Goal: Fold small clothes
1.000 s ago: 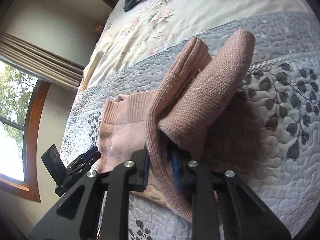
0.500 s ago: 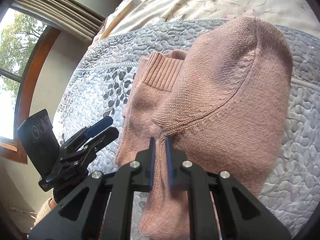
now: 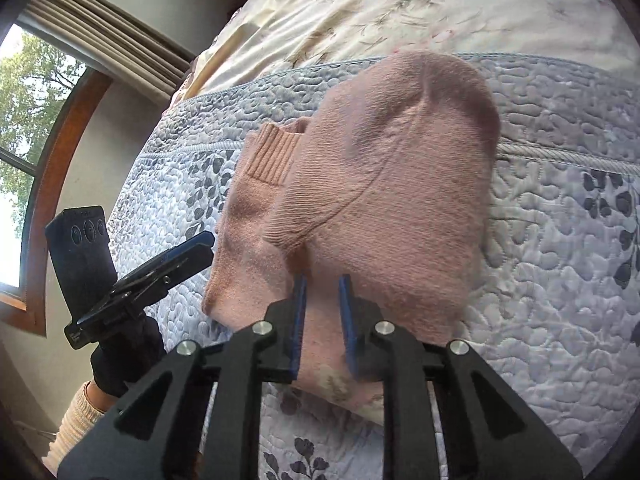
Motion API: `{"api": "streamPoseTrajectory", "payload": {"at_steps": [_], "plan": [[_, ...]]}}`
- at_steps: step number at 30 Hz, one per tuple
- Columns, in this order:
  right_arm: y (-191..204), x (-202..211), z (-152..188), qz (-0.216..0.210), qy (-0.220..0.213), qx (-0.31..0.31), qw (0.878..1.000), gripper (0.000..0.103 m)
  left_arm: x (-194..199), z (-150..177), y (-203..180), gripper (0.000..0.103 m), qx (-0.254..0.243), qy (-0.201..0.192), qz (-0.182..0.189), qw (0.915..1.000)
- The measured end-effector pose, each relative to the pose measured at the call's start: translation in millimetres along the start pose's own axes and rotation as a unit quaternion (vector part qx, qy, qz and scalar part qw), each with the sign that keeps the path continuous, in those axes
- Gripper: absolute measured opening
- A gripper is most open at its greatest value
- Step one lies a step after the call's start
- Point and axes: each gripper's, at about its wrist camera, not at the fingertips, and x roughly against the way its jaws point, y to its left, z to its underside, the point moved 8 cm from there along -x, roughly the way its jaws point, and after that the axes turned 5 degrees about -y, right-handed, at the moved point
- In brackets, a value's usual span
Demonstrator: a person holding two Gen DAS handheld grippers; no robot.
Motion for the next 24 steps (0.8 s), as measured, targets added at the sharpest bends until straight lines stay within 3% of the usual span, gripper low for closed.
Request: {"api": "streamPoseTrajectory", "payload": {"at_steps": [7,18,20,22,24], "plan": [[-81.9,10.3,34.8,0.024,0.004,-0.049,0.999,0.020,-55.8,7.1,-11.7,0.073,0.049,0.044,0.013,0.9977],[-131.2,1.5,65.3,-0.004,0.003,-0.093,0.996,0.020,-102.9,5.3,-24.3,0.071,0.100,0.074,0.044,0.9913],[-134.1,0.6,66.8,-0.006,0.003,-0.096,0.995,0.020,-106.6,5.8,-25.5,0.063,0.096,0.069,0.032,0.9924],[-133.2,1.8,66.2,-0.003,0.003,-0.095,0.995,0.020,-105.7,4.8,-27.8,0.042,0.100,0.063,0.033,0.9924],[-134.2,4.5,69.7,0.001,0.005,-0.092,0.996,0.021,-100.6,3.2,-32.4,0.031,0.108,0.056,0.042,0.9917]]}}
